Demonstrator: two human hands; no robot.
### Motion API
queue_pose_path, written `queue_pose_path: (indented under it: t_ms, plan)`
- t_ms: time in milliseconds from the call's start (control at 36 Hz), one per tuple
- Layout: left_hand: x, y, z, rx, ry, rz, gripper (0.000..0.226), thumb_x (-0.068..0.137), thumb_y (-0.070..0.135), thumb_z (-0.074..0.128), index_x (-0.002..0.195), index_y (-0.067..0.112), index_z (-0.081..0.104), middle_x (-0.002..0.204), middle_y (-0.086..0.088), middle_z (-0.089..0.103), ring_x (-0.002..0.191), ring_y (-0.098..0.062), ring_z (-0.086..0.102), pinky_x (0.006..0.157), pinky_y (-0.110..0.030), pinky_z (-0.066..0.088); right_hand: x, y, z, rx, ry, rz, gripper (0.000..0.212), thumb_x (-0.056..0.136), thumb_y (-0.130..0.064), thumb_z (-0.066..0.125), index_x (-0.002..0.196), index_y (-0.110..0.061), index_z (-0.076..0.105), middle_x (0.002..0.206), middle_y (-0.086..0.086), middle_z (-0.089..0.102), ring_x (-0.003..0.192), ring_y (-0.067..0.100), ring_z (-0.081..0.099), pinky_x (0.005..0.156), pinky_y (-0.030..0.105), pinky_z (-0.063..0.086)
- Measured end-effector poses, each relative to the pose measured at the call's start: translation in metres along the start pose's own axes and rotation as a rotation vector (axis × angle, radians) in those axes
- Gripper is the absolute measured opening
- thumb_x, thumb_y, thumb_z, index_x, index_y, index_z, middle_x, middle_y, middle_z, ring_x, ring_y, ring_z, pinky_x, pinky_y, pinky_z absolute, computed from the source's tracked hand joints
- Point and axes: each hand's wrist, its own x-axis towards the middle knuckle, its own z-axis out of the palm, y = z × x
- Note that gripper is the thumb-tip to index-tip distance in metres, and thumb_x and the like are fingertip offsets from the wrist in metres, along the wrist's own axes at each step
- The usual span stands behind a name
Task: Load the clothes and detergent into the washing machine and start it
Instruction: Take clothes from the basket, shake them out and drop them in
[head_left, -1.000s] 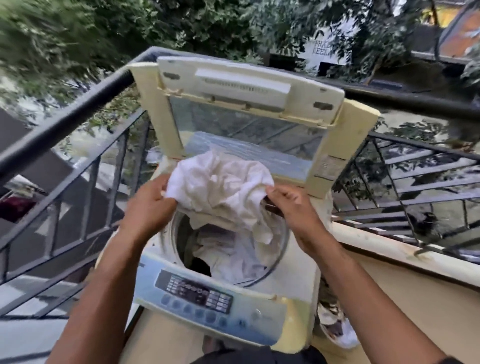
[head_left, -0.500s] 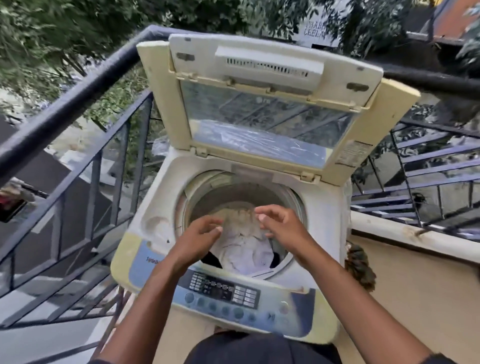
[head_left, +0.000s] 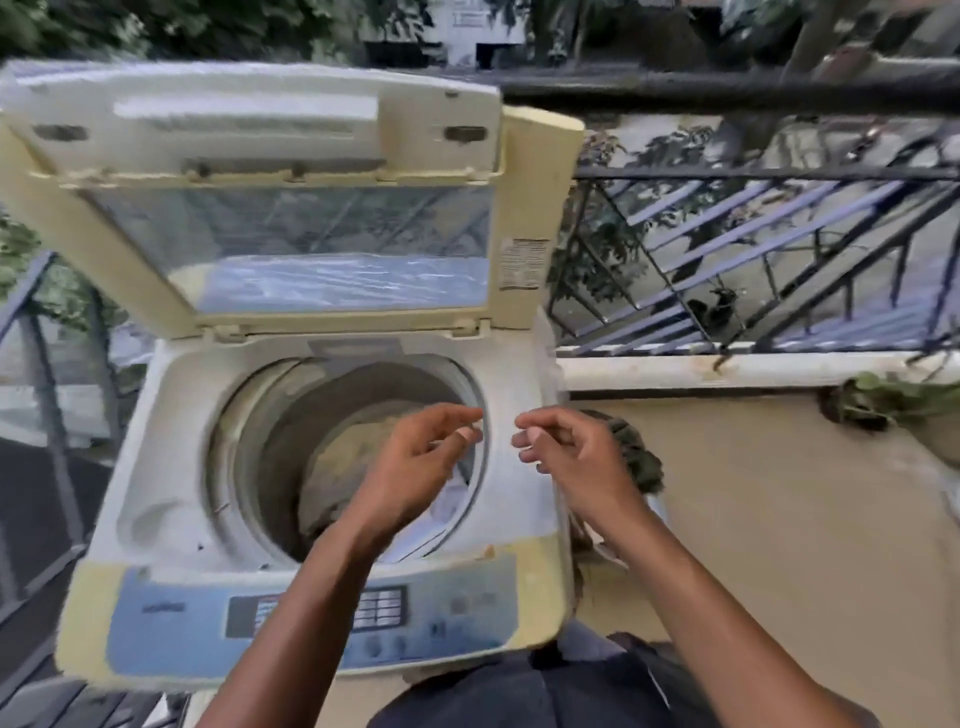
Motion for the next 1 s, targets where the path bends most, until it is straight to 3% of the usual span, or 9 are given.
queue_pose_path:
  t_ms: [111, 222, 361, 417, 500, 583, 722, 833, 1000]
  plan:
    - [0.021, 0.022, 0.046, -0.059, -0.085, -0.013, 0.028, 0.106, 0.009, 0.054, 0.112, 0.03, 0.072, 0.102, 0.005, 0.078, 0.092, -0.013, 0.068, 0.081, -0.033, 0.053, 0.005, 0.025, -0.053, 0.018, 0.123, 0.059, 0.021, 0.1, -0.004, 0.06, 0.101, -0.017, 0.076, 0.09, 0.001, 0.079, 0.076, 0.01, 0.074, 0.068, 0.019, 0.055]
    - [0.049, 0.035, 0.099, -0.047, -0.146, -0.045, 0.025, 0.105, 0.013, 0.058, 0.109, 0.031, 0.074, 0.104, 0.006, 0.079, 0.092, -0.01, 0.07, 0.082, -0.031, 0.053, 0.014, 0.061, -0.103, 0.021, 0.213, 0.168, 0.023, 0.098, 0.001, 0.058, 0.095, -0.013, 0.075, 0.088, 0.006, 0.078, 0.072, 0.005, 0.071, 0.066, 0.017, 0.053]
    - [0.093, 0.032, 0.17, -0.014, -0.239, -0.122, 0.028, 0.105, 0.009, 0.056, 0.107, 0.029, 0.075, 0.102, 0.006, 0.079, 0.087, 0.002, 0.07, 0.071, -0.011, 0.049, 0.037, 0.125, -0.151, -0.009, 0.238, 0.326, 0.025, 0.097, 0.005, 0.055, 0.094, -0.013, 0.072, 0.086, 0.011, 0.075, 0.066, 0.009, 0.069, 0.058, 0.017, 0.052]
    - [0.112, 0.023, 0.199, -0.017, -0.257, -0.181, 0.027, 0.105, 0.009, 0.056, 0.108, 0.027, 0.075, 0.104, 0.005, 0.079, 0.086, 0.002, 0.069, 0.068, -0.008, 0.047, 0.05, 0.157, -0.165, -0.044, 0.242, 0.393, 0.028, 0.095, 0.004, 0.056, 0.091, -0.019, 0.072, 0.084, 0.006, 0.077, 0.072, 0.018, 0.071, 0.063, 0.027, 0.056]
    - [0.144, -0.004, 0.242, -0.018, -0.243, -0.291, 0.03, 0.102, 0.01, 0.061, 0.093, 0.034, 0.075, 0.097, 0.009, 0.077, 0.088, -0.006, 0.068, 0.08, -0.022, 0.052, 0.073, 0.203, -0.18, -0.094, 0.221, 0.485, 0.025, 0.09, -0.007, 0.06, 0.087, -0.029, 0.073, 0.084, -0.001, 0.078, 0.08, 0.02, 0.074, 0.077, 0.044, 0.064]
    - [0.174, -0.041, 0.281, 0.004, -0.212, -0.377, 0.026, 0.097, 0.01, 0.062, 0.089, 0.031, 0.074, 0.09, 0.01, 0.077, 0.088, -0.013, 0.068, 0.088, -0.034, 0.052, 0.099, 0.251, -0.189, -0.184, 0.165, 0.542, 0.02, 0.081, -0.021, 0.06, 0.083, -0.036, 0.072, 0.092, -0.005, 0.078, 0.086, 0.019, 0.074, 0.082, 0.047, 0.063]
    - [0.204, -0.11, 0.335, -0.013, -0.137, -0.503, 0.021, 0.088, 0.023, 0.058, 0.101, 0.027, 0.074, 0.1, 0.001, 0.077, 0.082, -0.014, 0.064, 0.086, -0.037, 0.055, 0.145, 0.334, -0.193, -0.396, 0.065, 0.615, 0.02, 0.093, -0.013, 0.062, 0.105, -0.023, 0.074, 0.109, 0.002, 0.076, 0.102, 0.024, 0.07, 0.076, 0.025, 0.048]
    - [0.22, -0.156, 0.361, -0.02, -0.064, -0.589, 0.021, 0.099, 0.016, 0.059, 0.112, 0.023, 0.075, 0.093, 0.007, 0.074, 0.081, -0.014, 0.063, 0.081, -0.035, 0.057, 0.186, 0.397, -0.192, -0.497, 0.008, 0.661, 0.021, 0.094, -0.017, 0.057, 0.11, -0.022, 0.07, 0.114, 0.008, 0.074, 0.106, 0.033, 0.067, 0.084, 0.034, 0.054]
    - [0.237, -0.216, 0.378, -0.068, 0.032, -0.661, 0.027, 0.099, 0.011, 0.06, 0.097, 0.034, 0.074, 0.09, 0.015, 0.078, 0.082, -0.008, 0.071, 0.083, -0.046, 0.062, 0.255, 0.475, -0.188, -0.655, 0.002, 0.604, 0.045, 0.098, -0.026, 0.064, 0.141, -0.022, 0.051, 0.137, 0.014, 0.055, 0.121, 0.036, 0.057, 0.092, 0.039, 0.048]
